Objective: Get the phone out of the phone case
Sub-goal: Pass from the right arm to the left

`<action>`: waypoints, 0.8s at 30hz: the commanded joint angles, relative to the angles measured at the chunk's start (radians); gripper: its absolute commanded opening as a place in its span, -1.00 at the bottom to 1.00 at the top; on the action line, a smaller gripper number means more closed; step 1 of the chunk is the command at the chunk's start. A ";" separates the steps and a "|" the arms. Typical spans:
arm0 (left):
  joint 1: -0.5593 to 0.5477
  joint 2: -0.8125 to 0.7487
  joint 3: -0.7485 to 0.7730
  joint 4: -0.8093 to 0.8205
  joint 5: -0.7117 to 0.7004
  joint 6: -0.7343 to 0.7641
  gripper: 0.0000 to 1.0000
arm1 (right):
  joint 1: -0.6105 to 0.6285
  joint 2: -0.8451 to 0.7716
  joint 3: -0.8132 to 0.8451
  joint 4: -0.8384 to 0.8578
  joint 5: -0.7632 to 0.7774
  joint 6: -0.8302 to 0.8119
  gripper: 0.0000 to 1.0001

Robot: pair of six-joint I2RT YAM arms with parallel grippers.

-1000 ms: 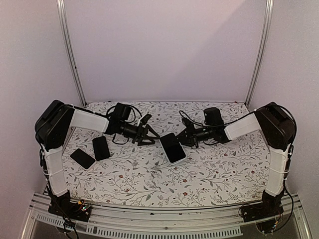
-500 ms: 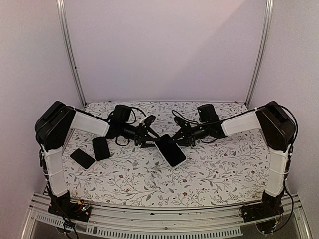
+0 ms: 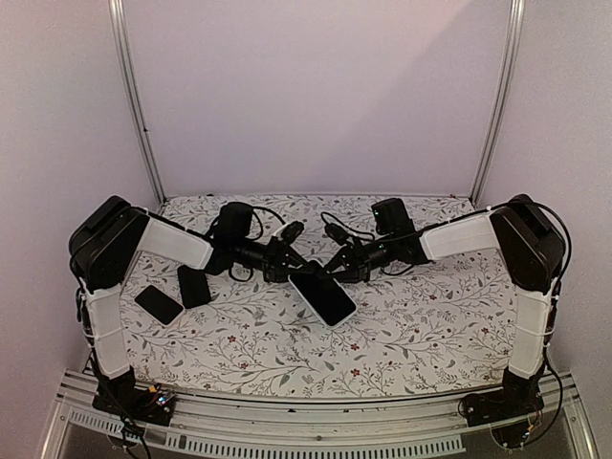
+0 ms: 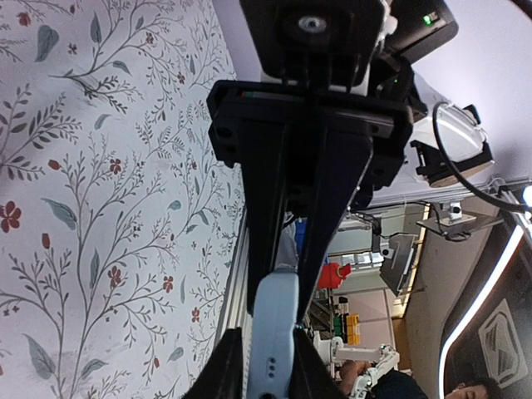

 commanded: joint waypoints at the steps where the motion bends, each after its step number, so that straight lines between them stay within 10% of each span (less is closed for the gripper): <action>1: -0.015 0.006 -0.011 0.062 0.000 -0.019 -0.77 | 0.007 0.010 0.027 -0.009 -0.028 -0.019 -1.00; 6: -0.019 0.009 -0.034 0.124 -0.004 -0.073 -1.00 | 0.007 0.008 0.027 -0.035 0.008 -0.036 -0.98; 17: 0.011 -0.040 -0.104 0.252 -0.114 -0.220 -1.00 | -0.016 -0.083 0.033 -0.173 0.308 -0.098 0.14; 24: 0.064 -0.110 -0.187 0.355 -0.241 -0.338 -1.00 | -0.060 -0.236 -0.034 -0.178 0.561 -0.050 0.45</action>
